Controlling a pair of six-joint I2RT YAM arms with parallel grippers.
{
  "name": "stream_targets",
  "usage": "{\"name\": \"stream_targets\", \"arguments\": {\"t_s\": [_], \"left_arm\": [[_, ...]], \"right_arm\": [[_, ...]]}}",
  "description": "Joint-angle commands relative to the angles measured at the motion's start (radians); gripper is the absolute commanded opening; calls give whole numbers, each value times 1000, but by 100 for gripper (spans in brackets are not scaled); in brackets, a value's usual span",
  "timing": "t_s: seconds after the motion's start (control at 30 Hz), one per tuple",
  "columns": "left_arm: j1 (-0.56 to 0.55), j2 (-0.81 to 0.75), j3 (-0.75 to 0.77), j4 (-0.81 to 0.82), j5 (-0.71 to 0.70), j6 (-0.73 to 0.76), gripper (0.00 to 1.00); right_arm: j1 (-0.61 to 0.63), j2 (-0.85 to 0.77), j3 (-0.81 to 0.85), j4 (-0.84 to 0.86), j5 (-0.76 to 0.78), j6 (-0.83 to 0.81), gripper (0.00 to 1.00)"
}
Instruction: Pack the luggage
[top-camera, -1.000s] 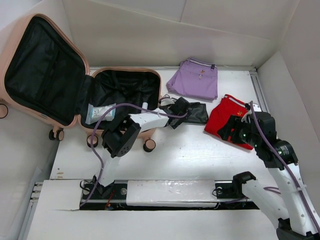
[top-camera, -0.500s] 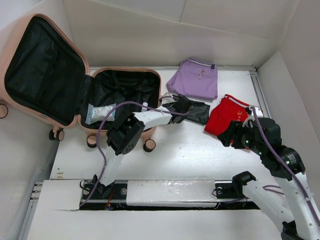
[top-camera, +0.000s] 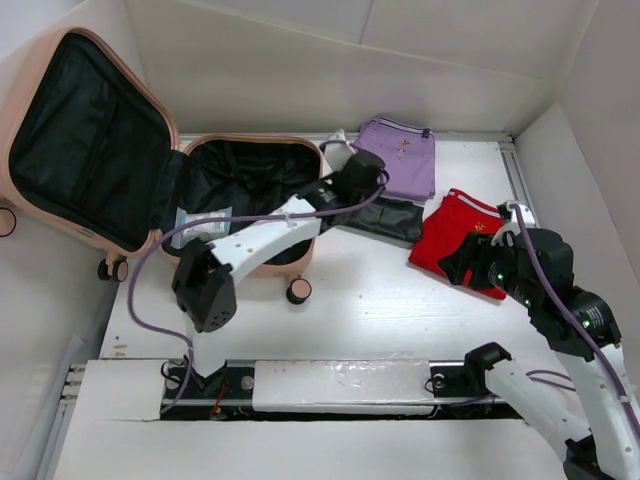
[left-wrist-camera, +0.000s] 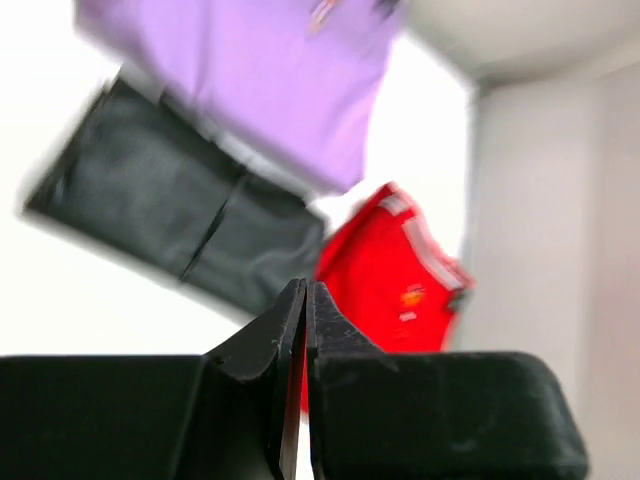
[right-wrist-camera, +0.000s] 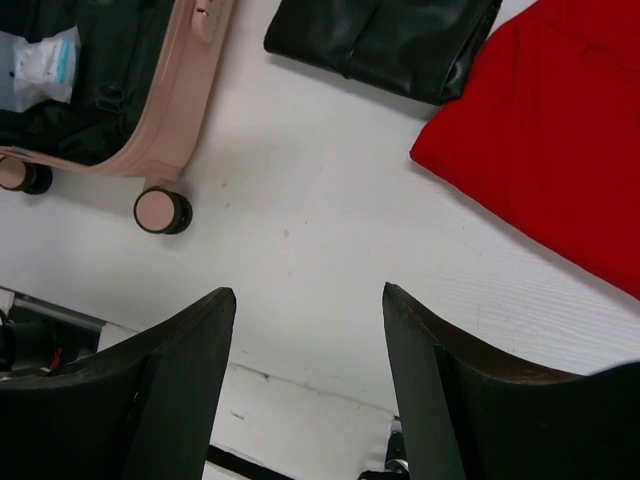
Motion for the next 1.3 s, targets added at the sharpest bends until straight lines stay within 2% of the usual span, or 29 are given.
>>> {"name": "stream_targets", "arguments": {"t_s": [0.0,0.03,0.1,0.13,0.17,0.2,0.27,0.3,0.4,0.5,0.7,0.73,0.93,1.03,1.07,1.1,1.13,1.27], "left_arm": [[56,-118,58,23,14,113,0],[74,-129,58,41,92,154,0],[116,-109,84,-18,180,126,0],[116,-109,75,-33,197,126,4],[116,-92,58,-70,179,88,16],[86,-92,26,-70,168,62,32],[76,-83,-107,23,181,11,63],[76,-60,-142,45,182,-20,69],[87,-13,-181,68,176,-129,71],[87,72,-121,50,146,-178,72],[87,225,-25,-18,79,-290,71],[87,240,-12,-61,70,-351,71],[117,319,-3,-52,70,-422,71],[117,360,29,-84,70,-440,57],[117,360,29,-101,70,-457,42],[117,374,29,-118,85,-471,10],[127,374,15,-118,85,-471,2],[127,339,-38,-116,56,-437,0]], "right_arm": [[11,17,57,55,19,-7,67],[11,17,57,55,19,-7,67],[11,26,46,78,28,-7,67],[11,26,37,88,28,-7,67],[11,35,37,98,28,-7,67],[11,35,25,98,28,-7,67],[11,46,24,98,19,-7,67],[11,55,24,98,10,-7,67],[11,45,24,87,-1,-7,67],[11,35,-8,73,-13,-7,67],[11,3,-29,46,-44,-7,67],[11,3,-29,46,-44,-17,67],[11,-18,-51,24,-82,-26,67],[11,-18,-51,1,-82,-39,67],[11,-18,-37,1,-72,-39,67],[11,-18,-28,-8,-72,-48,67],[11,-18,-8,-8,-63,-48,67],[11,-18,23,-17,-62,-48,67]]}}
